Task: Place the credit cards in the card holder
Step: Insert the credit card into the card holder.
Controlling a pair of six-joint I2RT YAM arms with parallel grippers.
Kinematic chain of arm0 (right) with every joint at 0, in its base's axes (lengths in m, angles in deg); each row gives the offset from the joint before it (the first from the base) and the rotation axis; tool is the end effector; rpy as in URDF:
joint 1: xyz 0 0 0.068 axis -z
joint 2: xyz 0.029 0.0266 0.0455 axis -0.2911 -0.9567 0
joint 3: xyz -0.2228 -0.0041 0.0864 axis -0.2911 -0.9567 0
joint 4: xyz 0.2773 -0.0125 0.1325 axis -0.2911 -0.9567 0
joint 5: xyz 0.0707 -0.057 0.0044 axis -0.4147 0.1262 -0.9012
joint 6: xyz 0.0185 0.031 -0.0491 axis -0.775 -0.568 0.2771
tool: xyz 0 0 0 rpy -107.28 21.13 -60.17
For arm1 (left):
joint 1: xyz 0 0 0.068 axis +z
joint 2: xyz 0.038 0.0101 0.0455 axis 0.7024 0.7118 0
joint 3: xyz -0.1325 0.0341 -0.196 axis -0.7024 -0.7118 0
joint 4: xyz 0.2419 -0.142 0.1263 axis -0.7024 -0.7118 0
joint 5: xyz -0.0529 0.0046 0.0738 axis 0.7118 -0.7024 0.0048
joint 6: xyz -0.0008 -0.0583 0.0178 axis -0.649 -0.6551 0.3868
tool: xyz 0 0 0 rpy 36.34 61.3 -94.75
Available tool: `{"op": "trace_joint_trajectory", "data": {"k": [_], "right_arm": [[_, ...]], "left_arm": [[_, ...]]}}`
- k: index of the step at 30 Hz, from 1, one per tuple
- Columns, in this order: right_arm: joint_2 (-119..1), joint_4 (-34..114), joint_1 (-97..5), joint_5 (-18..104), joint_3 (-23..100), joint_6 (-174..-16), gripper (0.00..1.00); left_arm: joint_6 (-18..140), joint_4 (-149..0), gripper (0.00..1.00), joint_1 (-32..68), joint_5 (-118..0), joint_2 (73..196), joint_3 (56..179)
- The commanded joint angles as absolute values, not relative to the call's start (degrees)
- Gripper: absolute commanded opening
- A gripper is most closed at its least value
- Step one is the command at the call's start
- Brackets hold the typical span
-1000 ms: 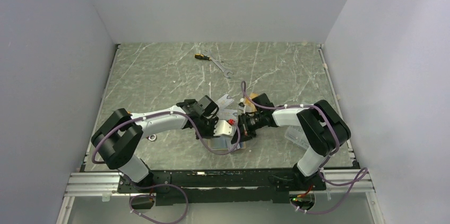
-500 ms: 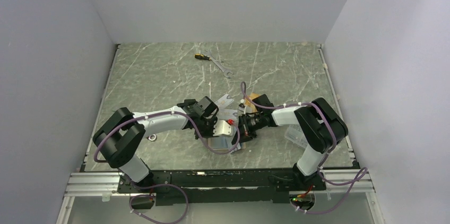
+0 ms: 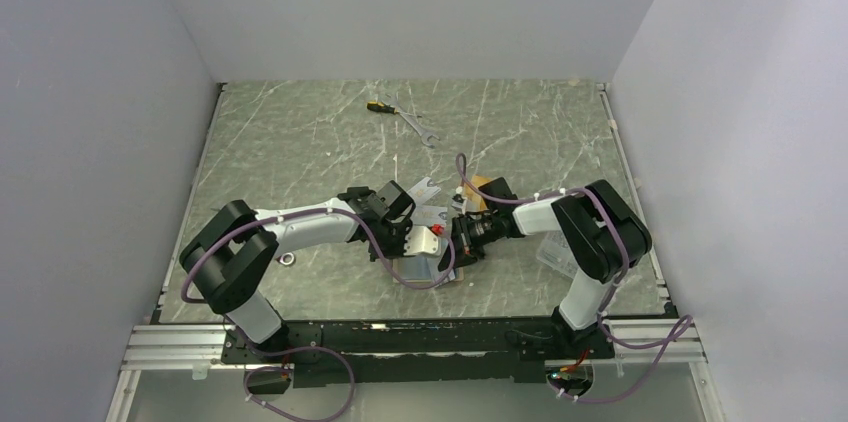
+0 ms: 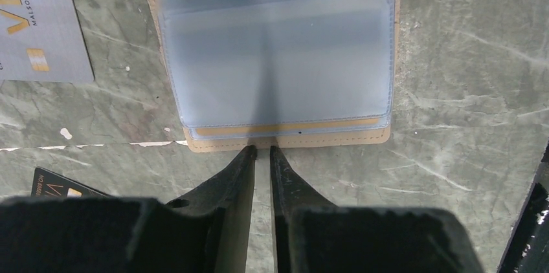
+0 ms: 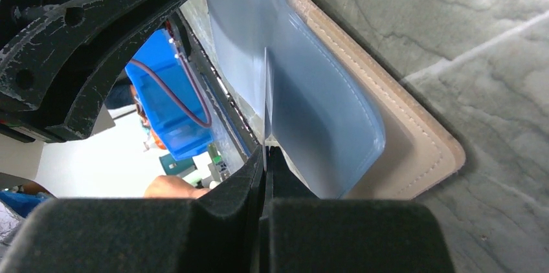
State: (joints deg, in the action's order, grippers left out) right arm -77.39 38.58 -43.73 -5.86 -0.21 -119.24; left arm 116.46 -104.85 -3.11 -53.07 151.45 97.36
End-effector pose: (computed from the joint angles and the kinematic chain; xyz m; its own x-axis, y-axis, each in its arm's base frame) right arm 0.2397 0.1634 0.0152 -0.9842 -0.1760 0.0201 -0.0716 0.4993 0.8634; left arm 0.2171 -0.2554 0.0860 0.0917 0.9029 -0.4200 0.9942 -0.0593 0.0896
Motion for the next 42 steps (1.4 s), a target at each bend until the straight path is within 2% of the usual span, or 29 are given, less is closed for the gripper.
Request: {"op": "trace_joint_trajectory", "data": {"k": [1,25,42], "right_arm": [[-78.36,42.17,-43.71,-8.16,0.09,-118.20,0.00],[-83.91,48.36,-44.03,-8.00,4.22,-120.96,0.00],[-86.37,64.28,-45.63,-3.97,-2.65,-130.57,0.00]], "left_arm": [[117.41,-104.06,0.19,-3.47,-53.66,152.89,98.71],[118.74,-104.00,0.16,-3.84,-54.32,152.33,97.65],[119.05,-105.11,0.14,-4.90,-54.22,152.33,98.09]]}}
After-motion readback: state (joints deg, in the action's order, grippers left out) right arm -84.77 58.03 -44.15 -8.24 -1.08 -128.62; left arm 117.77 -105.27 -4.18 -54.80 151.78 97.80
